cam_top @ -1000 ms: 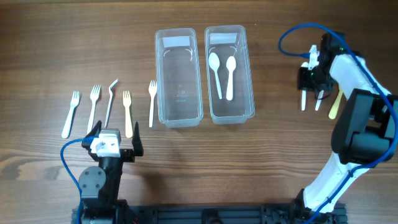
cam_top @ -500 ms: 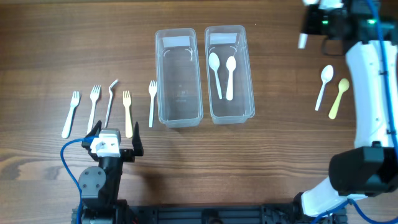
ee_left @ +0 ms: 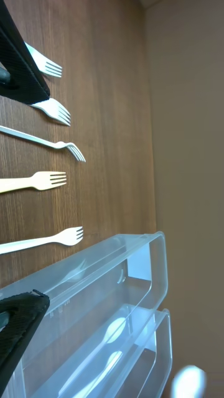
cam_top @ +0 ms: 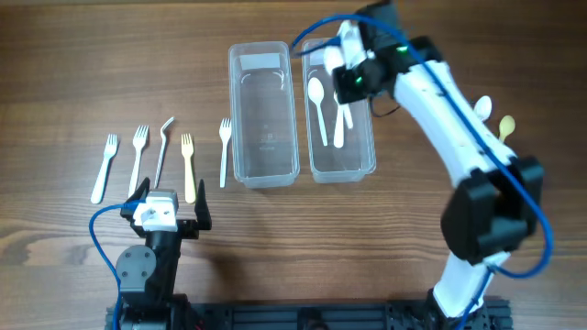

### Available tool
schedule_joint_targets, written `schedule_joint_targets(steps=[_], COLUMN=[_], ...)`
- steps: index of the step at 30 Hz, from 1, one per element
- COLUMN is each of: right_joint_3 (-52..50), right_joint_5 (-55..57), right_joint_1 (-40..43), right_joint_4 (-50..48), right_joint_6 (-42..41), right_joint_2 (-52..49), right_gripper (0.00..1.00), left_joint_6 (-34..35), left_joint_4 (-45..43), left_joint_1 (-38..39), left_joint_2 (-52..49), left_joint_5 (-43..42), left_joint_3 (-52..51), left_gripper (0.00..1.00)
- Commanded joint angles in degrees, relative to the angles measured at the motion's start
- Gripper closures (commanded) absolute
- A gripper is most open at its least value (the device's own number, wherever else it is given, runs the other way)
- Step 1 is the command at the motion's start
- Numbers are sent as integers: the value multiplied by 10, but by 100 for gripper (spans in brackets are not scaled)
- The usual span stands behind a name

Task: Pack container
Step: 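Place the white spoon into the right container and release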

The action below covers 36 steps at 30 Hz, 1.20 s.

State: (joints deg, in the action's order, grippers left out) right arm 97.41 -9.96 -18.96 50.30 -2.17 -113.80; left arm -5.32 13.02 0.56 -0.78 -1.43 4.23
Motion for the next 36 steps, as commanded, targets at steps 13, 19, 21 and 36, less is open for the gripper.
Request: schedule_joint_targets(steps=[13,19,21,36], right_joint_3=[126,173,173,-52], right_joint_5=[90,201,201,168], right_joint_1=[46,134,174,346], right_joint_4=[41,130,165,67], right_joint_6=[-13,-28,-54,-81], right_joint_2=[14,44,45,33], right_gripper=[40,40,41,48], left_joint_6=[-9,-9,-9,-9], left_joint_4=[-2,-2,-2,-2], left_joint_1=[-5,-5,-5,-5], left_joint_2=[5,5,5,5], left_joint_5=[-5,-5,-5,-5], left_joint_3=[-3,-3,-3,-3], left_gripper=[0,0,0,0])
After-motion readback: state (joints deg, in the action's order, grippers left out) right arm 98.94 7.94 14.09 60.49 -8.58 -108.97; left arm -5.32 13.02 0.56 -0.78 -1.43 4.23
